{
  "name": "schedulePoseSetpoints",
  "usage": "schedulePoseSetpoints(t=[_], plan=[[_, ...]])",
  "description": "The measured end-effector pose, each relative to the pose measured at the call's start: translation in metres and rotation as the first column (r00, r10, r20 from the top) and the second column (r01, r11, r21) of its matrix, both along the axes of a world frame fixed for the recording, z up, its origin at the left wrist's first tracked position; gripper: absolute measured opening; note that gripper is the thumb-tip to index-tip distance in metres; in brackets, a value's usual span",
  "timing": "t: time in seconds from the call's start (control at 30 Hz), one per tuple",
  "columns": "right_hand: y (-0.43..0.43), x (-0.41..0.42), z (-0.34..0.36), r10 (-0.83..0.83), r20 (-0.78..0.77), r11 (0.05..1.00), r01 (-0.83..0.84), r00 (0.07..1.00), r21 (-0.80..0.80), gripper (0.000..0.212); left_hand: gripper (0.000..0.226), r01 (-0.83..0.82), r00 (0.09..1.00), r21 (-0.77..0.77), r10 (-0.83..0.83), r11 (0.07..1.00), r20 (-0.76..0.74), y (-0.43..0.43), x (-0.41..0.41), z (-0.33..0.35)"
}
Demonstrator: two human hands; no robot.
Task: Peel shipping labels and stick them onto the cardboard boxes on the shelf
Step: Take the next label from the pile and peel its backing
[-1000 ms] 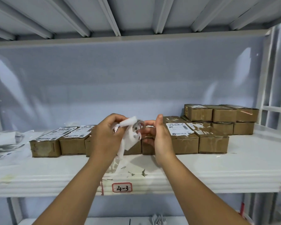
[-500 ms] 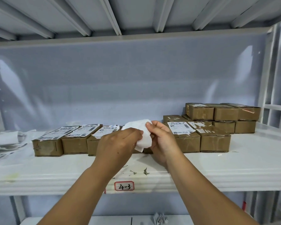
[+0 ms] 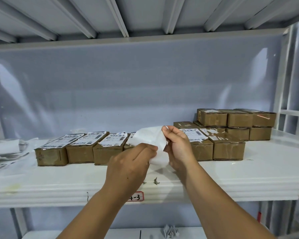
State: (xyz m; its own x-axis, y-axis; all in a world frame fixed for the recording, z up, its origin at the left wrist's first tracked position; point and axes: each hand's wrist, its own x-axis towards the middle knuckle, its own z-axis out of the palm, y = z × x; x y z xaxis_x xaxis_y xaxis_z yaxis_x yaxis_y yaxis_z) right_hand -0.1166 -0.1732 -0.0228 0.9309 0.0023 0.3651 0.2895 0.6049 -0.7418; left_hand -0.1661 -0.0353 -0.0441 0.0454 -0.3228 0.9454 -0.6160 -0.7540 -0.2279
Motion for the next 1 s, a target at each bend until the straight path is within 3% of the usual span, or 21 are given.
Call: schedulePoseSetpoints(t=[0.1,0.27,0.33,0.43,0.53,0.63,0.7,0.73,0.77,0.83,0.9,0.97,1.0], plan=[[0.003,-0.002,-0.001,0.016,0.011,0.999,-0.016,1.0,-0.048,0.017,0.028,0.069,0.993,-0.093,-0.078,0.993,-0.094,0.002,-0.003,-0.003],[-0.005,0.001,0.003,-0.025,-0.075,0.984,0.038,0.997,0.177,0.02,0.026,0.085,0.993,-0.08,-0.091,0.993,-0.076,0.006,-0.017,-0.011],[-0.003,0.0,0.003,-0.007,-0.076,0.993,0.016,0.997,0.117,0.019,0.027,0.073,0.982,-0.11,-0.091,0.991,-0.168,0.007,-0.021,-0.013],[0.006,-0.003,0.0,0.007,-0.061,1.0,-0.009,0.998,-0.028,0.02,0.024,0.017,0.907,-0.374,-0.171,0.927,-0.386,0.007,-0.023,-0.014],[0.007,-0.003,-0.001,0.014,-0.074,0.999,-0.017,0.997,-0.04,0.02,0.037,-0.051,0.85,-0.611,-0.287,0.79,-0.442,0.002,-0.025,-0.011],[0.006,-0.003,-0.001,0.042,-0.074,0.997,-0.046,0.996,-0.056,0.018,0.041,-0.07,0.761,-0.694,-0.412,0.716,-0.502,0.006,-0.022,-0.004],[0.008,-0.002,-0.001,0.045,-0.064,0.995,-0.05,0.997,-0.085,0.019,0.022,-0.093,0.692,-0.697,-0.457,0.711,-0.559,0.01,-0.017,-0.001],[0.008,-0.002,-0.001,0.041,-0.059,0.994,-0.047,0.997,-0.1,0.019,0.026,-0.117,0.653,-0.715,-0.489,0.689,-0.579,0.012,-0.014,0.0],[0.009,-0.002,-0.001,0.029,-0.052,0.992,-0.035,0.998,-0.119,0.018,0.044,-0.146,0.613,-0.745,-0.531,0.651,-0.584,0.013,-0.013,0.002],[0.009,-0.003,0.0,-0.023,-0.03,0.986,0.018,0.999,-0.164,0.017,0.056,-0.215,0.561,-0.822,-0.622,0.528,-0.547,0.015,-0.009,0.007],[0.008,-0.004,0.004,-0.13,0.01,0.971,0.129,0.992,-0.2,0.017,0.048,-0.238,0.483,-0.866,-0.72,0.44,-0.498,0.016,-0.006,0.012],[0.005,-0.01,0.008,-0.275,0.151,0.899,0.31,0.95,-0.311,0.016,0.042,-0.243,0.44,-0.851,-0.729,0.465,-0.524,0.013,-0.005,0.014],[0.003,-0.016,0.009,-0.341,0.284,0.802,0.435,0.896,-0.409,0.014,0.044,-0.235,0.436,-0.84,-0.72,0.489,-0.541,0.011,-0.005,0.015]])
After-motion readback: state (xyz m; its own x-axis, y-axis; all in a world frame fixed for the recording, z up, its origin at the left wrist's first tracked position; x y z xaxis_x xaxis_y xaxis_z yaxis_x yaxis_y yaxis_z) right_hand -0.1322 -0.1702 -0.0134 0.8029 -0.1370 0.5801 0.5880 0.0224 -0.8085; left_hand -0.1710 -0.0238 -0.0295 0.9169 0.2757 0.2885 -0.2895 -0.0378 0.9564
